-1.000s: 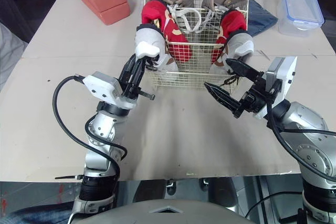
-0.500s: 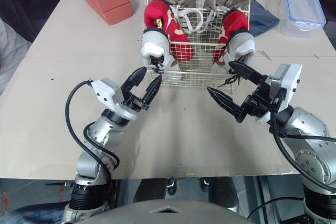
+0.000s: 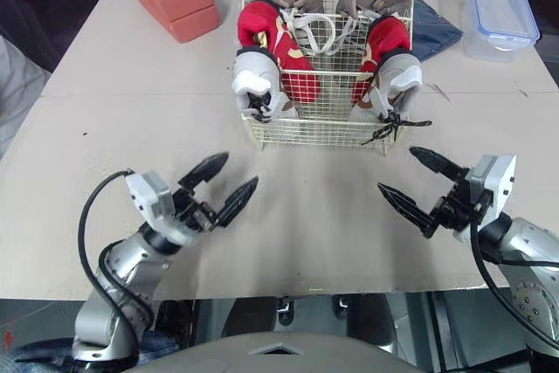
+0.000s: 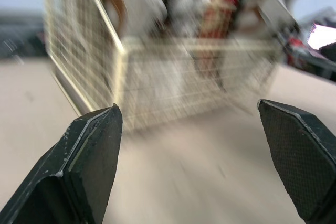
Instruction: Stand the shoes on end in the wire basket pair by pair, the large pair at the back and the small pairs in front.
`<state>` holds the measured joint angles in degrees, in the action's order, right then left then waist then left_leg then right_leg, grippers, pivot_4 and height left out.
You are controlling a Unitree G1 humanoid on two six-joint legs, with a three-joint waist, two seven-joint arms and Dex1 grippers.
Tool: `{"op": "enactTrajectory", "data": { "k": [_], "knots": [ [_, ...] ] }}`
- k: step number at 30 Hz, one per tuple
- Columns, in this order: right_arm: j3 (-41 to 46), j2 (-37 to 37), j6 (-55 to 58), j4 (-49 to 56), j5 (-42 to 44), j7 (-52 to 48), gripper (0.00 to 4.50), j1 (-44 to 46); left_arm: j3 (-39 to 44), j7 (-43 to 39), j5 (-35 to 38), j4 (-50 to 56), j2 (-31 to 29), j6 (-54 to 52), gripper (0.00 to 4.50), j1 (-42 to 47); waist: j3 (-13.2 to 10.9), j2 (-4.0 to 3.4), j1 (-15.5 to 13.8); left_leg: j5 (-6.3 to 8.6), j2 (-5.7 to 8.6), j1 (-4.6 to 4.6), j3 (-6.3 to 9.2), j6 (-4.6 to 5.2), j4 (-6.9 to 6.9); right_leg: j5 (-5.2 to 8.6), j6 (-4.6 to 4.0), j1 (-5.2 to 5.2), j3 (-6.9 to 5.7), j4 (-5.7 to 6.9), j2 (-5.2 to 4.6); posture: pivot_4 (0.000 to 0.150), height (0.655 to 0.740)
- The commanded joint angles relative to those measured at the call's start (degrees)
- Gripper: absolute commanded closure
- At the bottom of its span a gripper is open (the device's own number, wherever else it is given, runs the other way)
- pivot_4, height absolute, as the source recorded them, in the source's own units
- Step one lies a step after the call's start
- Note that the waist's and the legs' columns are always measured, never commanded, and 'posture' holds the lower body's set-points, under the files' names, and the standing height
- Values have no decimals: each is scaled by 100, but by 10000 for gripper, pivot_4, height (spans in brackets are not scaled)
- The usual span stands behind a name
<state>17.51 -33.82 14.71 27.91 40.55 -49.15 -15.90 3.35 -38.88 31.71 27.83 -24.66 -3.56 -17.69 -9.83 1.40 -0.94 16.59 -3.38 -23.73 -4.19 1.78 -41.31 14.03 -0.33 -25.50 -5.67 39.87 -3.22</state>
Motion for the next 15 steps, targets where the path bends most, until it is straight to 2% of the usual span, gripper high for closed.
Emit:
{"op": "enactTrajectory", "data": {
  "k": [1,5,15],
  "knots": [
    [58,-175,-926,-761,-725,-716,0,-282,135,-19,-331,20,-314,-133,603,-106,0,-2,-11,0,0,0,3,0,0,1,-1,0,-2,0,1,1500,6860],
    [-1,-263,-1448,-1596,-1066,-1179,0,-336,143,71,-739,-230,-474,-158,603,-83,1,-5,1,0,1,-1,1,0,1,1,0,-1,1,-1,3,1500,6860],
    [-30,-447,-1961,-2701,-1297,-1789,0,80,406,-322,-756,-543,-730,-112,603,-389,-1,-11,-3,1,-4,-1,-2,-1,2,1,-1,-4,3,0,5,1500,6860]
  ]
}}
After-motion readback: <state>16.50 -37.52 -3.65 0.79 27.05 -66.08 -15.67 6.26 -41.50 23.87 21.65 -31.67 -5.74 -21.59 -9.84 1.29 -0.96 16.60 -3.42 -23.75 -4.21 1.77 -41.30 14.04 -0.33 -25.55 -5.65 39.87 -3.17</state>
